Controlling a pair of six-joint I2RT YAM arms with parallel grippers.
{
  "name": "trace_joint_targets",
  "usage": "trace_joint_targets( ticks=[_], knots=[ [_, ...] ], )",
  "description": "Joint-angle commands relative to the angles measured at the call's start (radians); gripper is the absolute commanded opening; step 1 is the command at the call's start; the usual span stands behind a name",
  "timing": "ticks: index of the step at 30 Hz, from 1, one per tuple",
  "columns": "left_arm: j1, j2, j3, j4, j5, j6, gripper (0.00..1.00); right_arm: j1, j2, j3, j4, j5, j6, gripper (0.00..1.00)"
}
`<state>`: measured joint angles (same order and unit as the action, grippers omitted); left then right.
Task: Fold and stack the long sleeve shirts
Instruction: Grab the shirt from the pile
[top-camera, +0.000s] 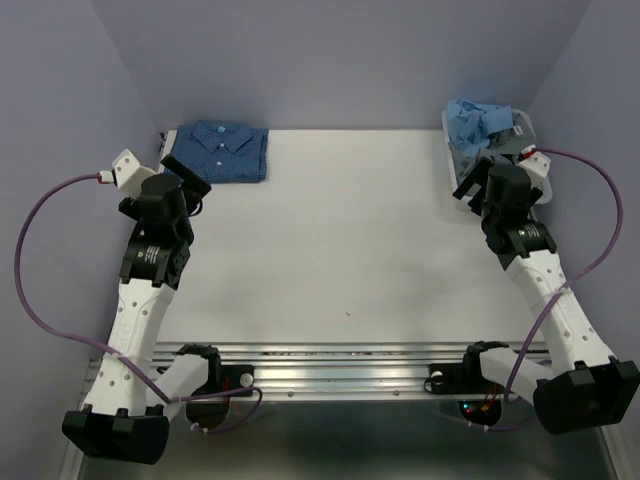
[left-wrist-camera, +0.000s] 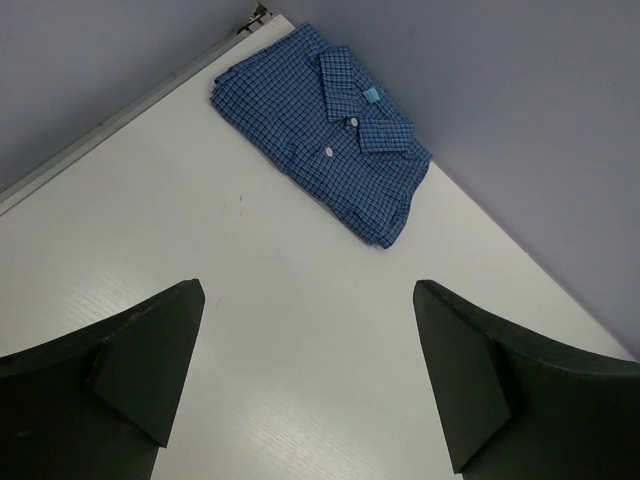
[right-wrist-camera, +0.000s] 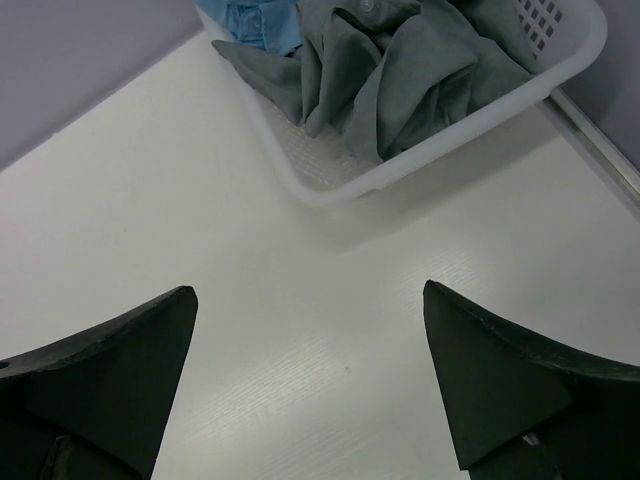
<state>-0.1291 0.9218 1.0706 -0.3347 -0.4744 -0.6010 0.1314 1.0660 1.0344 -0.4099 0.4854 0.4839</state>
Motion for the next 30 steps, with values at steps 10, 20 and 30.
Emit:
trace_joint_targets(
  ticks=[10, 20, 30],
  knots=[
    [0.002, 0.012, 0.003, 0.042, 0.006, 0.023, 0.99, 0.001, 0.052, 0.044, 0.048, 0.017, -0.022, 1.0],
    [0.002, 0.081, 0.011, 0.149, 0.125, 0.067, 0.99, -0.245, 0.538, 0.393, 0.048, -0.102, -0.054, 1.0],
    [0.002, 0.167, 0.026, 0.163, 0.149, 0.076, 0.99, -0.283, 0.923, 0.665, 0.003, -0.088, -0.212, 1.0]
  ],
)
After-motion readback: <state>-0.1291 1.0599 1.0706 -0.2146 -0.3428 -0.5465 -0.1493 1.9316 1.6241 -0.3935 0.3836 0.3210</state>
